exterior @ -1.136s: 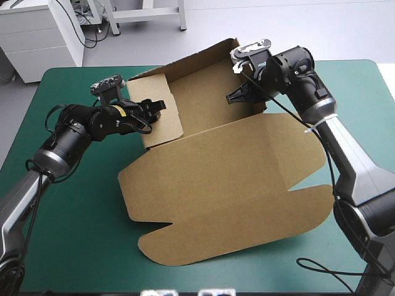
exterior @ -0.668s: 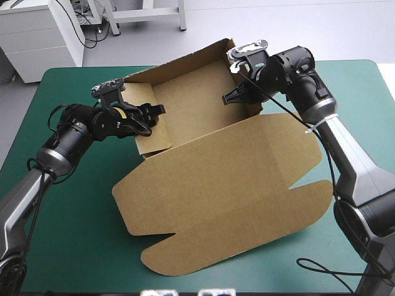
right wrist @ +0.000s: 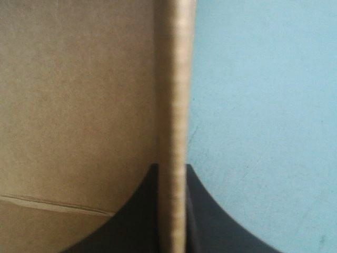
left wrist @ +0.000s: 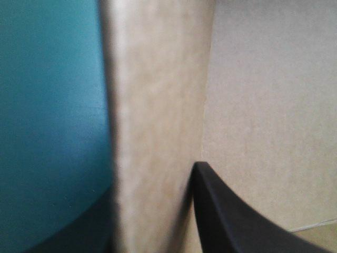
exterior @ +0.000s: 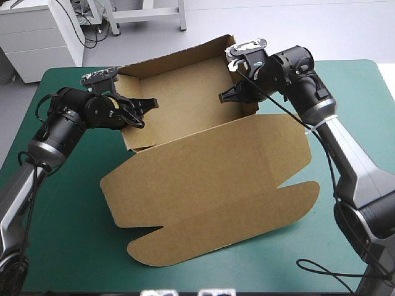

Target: Fold the box

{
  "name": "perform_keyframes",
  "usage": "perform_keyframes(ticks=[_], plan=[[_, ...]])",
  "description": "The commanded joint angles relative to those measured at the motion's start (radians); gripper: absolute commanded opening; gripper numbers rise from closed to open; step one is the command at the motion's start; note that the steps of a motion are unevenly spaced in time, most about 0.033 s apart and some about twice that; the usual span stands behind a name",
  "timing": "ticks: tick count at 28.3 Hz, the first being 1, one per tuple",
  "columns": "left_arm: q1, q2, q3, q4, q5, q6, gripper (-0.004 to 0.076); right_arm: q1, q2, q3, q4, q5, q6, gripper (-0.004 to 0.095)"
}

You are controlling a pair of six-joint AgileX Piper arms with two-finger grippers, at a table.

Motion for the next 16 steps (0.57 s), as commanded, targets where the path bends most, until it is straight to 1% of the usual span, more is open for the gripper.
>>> perform_keyframes(ticks=[1,2,7,10,14,16], plan=[[-0.005,-0.041,-0.042,-0.032,-0.037,0.056,-0.0006,-0.004,-0.06,-0.032,-0.042,-0.057,0.01,-0.0012],[-0.005,-0.041,-0.043,-0.032,-0.032,0.097,-0.0006,-0.004,-0.06,-0.032,-0.07,-0.044,0.025,-0.0012],[-0.005,-0.019,-0.08,-0.032,0.015,0.158,-0.0006,-0.008,-0.048,-0.032,-0.125,-0.027,0.063,-0.0014],[-0.005,0.033,-0.136,-0.032,0.066,0.187,-0.0006,-0.021,-0.031,-0.03,-0.127,-0.008,0.079,-0.0014],[-0.005,0.143,-0.239,-0.032,0.154,0.204,-0.0006,-0.049,0.027,-0.03,-0.122,0.068,0.089,-0.0014],[-0.005,0.194,-0.288,-0.032,0.195,0.209,-0.0006,-0.06,0.053,-0.024,-0.113,0.079,0.093,-0.0014]])
